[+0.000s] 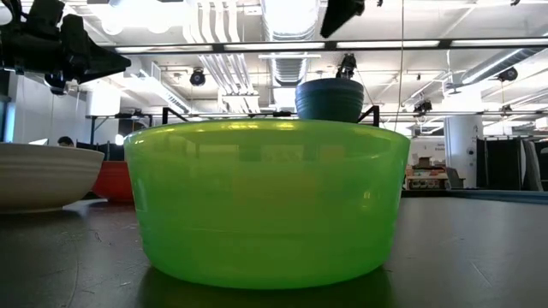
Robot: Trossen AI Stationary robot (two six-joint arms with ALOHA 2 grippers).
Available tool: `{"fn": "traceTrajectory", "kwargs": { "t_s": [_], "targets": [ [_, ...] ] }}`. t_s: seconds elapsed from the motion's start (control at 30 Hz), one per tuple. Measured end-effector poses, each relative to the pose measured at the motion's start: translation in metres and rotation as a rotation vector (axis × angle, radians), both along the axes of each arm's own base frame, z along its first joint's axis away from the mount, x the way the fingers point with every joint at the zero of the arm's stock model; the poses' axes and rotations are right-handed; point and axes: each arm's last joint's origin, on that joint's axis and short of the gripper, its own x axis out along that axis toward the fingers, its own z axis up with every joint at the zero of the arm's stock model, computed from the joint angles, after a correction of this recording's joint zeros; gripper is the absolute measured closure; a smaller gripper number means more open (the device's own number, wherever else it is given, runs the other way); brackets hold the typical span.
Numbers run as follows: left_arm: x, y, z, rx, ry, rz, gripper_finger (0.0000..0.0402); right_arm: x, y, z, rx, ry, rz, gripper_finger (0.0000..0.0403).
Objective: Place and stack bowls onto a shelf
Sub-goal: Stack the white bowl on top of the blue bowl on the shelf
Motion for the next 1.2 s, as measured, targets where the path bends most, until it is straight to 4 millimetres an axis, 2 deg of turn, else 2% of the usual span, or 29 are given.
{"fn": "traceTrajectory", "kwargs": {
  "t_s": [0.23, 0.47, 0.63, 0.77, 0.9, 1.2],
  "targets": [
    [0.000, 0.000, 0.000, 0.000, 0.000, 0.000, 0.0280, 0.000, 0.005, 0.014, 0.117, -0.103, 0.088, 0.0300],
    [0.001, -0.002, 0.002, 0.030, -0.017, -0.078, 0.0280, 0.001, 0.005, 0.012, 0.121, -0.103, 0.103, 0.0298],
    [-0.003, -0.001, 0.016, -0.055, -0.167, -0.138, 0.0280, 0.003, 0.005, 0.013, 0.101, -0.112, 0.123, 0.0303],
    [-0.004, 0.000, 0.031, -0.103, -0.180, -0.154, 0.0280, 0.002, 0.005, 0.013, 0.103, -0.108, 0.120, 0.0306],
    [-0.001, -0.001, 0.043, -0.191, -0.055, -0.144, 0.0280, 0.001, 0.005, 0.011, 0.115, -0.085, 0.113, 0.0307],
    [-0.006, 0.000, 0.062, -0.533, 0.280, -0.025, 0.0280, -0.003, 0.006, 0.005, 0.141, -0.025, 0.097, 0.0307]
  ]
}}
